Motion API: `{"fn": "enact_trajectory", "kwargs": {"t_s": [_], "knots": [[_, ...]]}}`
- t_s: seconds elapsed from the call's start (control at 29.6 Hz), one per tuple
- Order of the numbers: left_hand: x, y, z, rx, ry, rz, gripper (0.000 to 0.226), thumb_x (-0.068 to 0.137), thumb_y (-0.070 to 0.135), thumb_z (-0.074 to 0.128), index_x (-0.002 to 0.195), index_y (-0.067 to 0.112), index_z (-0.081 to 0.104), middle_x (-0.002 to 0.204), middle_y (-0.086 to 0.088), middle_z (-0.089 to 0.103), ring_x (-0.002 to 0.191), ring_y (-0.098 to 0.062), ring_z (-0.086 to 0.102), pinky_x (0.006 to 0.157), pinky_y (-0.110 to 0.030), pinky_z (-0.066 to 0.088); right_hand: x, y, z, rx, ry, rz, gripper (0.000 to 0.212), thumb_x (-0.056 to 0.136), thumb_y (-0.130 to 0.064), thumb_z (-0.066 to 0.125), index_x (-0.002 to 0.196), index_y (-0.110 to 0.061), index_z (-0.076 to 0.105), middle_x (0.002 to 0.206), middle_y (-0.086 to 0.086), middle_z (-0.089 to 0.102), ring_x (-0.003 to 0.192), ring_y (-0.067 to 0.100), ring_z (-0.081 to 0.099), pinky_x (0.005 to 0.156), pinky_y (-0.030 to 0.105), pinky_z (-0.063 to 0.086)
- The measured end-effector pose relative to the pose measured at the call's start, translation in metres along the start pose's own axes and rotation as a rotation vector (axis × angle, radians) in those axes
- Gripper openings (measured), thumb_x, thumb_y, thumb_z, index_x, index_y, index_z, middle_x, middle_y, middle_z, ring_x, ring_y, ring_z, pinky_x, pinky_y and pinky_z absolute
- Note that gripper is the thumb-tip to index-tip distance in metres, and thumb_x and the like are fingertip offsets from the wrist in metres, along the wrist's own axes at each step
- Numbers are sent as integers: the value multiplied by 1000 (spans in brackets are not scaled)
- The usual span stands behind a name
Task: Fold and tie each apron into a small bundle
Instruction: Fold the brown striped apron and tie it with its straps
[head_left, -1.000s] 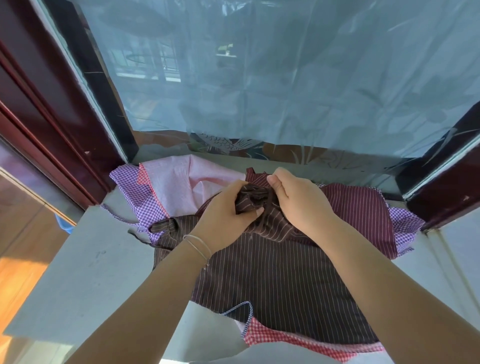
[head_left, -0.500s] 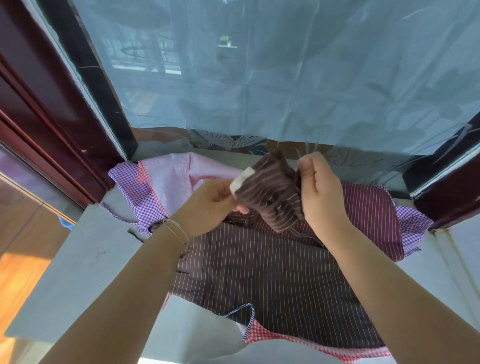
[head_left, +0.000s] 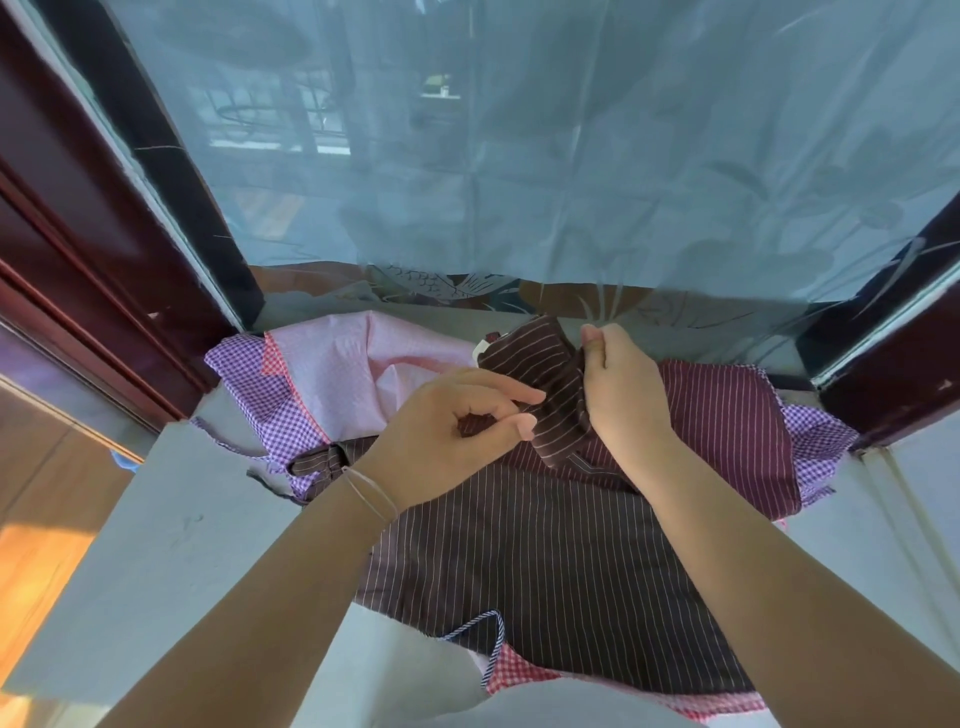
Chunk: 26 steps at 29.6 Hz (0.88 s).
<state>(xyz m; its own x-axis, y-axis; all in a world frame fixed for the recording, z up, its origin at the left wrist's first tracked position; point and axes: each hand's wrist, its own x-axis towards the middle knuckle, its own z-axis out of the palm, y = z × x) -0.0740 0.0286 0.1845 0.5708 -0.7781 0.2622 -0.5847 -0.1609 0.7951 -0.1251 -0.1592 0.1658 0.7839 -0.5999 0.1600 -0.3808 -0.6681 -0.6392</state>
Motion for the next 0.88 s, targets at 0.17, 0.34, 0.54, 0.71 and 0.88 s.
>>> {"fn": "enact_trajectory", "kwargs": {"t_s": [0.17,0.34,0.54,0.71,0.88], "knots": [[0,5,7,-319,136,-215,19,87,24,61,90,12,75,89,6,74,87,-4,67,80,-13,48,-18,2,2,41,49,-109,32,102,-37,34,88,-12,48,63,3,55,53,18,54,50,34,41],[-1,-1,9,-448,145,-339,31,90,34,50,93,14,74,95,-4,74,94,-21,68,89,-32,51,-31,2,0,80,128,-227,26,98,-41,35,87,-18,45,57,-11,47,48,6,49,43,22,34],[-1,-5,2,-135,37,-121,36,91,1,50,101,28,72,99,6,72,95,-24,63,93,-38,50,-25,3,-10,111,-7,-231,27,99,-38,39,89,-15,50,60,-4,52,53,13,52,49,30,39],[5,-1,-4,336,169,364,12,85,24,64,89,23,75,99,18,70,93,-13,49,85,-39,41,-16,-6,-27,170,-245,-261,27,100,-36,41,85,-17,52,69,-7,55,62,5,51,57,20,37],[4,9,-8,319,194,332,47,81,33,63,127,34,52,89,28,53,93,-9,46,89,-20,36,-17,-15,-35,129,-378,-335,34,100,-39,37,95,-12,56,81,3,62,74,17,59,69,35,46]]}}
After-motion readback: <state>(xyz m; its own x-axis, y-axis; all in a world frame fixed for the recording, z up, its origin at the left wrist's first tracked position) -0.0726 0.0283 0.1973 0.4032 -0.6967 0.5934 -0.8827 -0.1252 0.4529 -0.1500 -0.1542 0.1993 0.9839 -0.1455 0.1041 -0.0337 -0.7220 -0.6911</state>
